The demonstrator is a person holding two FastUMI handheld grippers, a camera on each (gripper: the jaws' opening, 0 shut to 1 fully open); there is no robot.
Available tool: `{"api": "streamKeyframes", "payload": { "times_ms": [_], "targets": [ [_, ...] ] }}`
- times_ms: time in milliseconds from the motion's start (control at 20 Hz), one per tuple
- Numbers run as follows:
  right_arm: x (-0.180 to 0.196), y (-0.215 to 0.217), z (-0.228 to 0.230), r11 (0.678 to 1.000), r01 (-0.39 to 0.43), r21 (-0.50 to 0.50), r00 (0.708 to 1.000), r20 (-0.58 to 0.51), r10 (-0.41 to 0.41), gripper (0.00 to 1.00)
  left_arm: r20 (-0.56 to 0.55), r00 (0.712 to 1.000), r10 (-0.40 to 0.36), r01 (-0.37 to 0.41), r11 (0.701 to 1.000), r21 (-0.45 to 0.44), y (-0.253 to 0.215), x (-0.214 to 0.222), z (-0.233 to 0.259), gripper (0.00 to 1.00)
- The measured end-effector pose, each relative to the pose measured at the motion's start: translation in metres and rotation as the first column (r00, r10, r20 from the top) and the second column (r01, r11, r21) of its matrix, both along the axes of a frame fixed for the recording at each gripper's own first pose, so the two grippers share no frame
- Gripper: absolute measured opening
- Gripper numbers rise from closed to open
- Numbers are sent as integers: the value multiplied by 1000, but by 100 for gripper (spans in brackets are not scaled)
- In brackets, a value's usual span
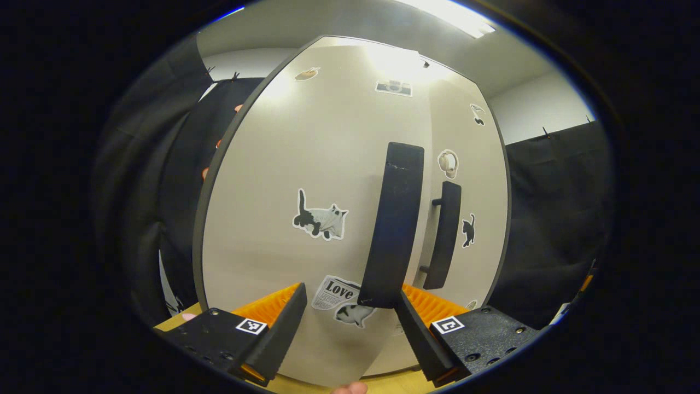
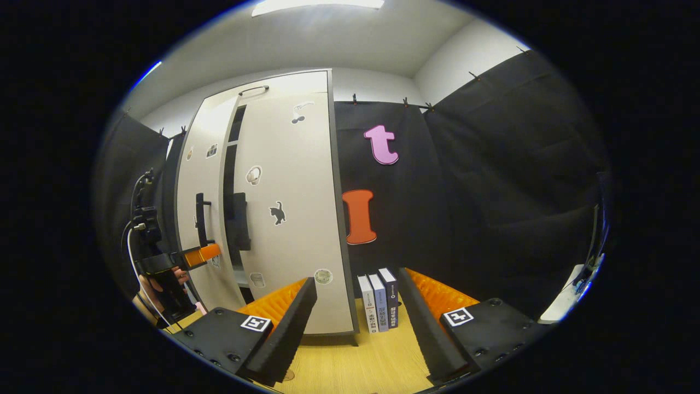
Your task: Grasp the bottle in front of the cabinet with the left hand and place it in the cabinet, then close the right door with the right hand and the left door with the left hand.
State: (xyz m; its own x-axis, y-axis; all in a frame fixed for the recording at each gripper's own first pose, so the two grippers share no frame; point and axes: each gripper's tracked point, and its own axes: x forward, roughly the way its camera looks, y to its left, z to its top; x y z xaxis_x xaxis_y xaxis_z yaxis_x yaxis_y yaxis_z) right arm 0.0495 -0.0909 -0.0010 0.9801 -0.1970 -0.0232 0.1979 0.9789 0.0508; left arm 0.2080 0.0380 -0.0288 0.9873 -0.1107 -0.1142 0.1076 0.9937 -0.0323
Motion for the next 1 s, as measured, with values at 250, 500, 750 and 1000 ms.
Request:
{"api": "streamKeyframes", "payload": {
  "times_ms": [250, 500, 750, 1000],
  "targets": [
    [-4, -3, -2, 1000, 25, -18, 1000, -12, -26, 98, 10, 999, 36, -36, 998, 45, 2, 0, -2, 96],
    [-7, 11, -2, 1000, 0, -27, 1000, -17, 0, 98, 27, 999, 38, -42, 987, 157, -1, -7, -10, 94],
    [-8, 26, -8, 998, -55, -22, 998, -32, 54, 98, 52, 998, 41, -46, 994, 99, 6, -58, 21, 95],
    [-6, 53, -10, 985, -170, -5, 985, -37, 169, 98, 106, 991, 86, -95, 993, 76, 26, -125, 69, 94]
  ]
}}
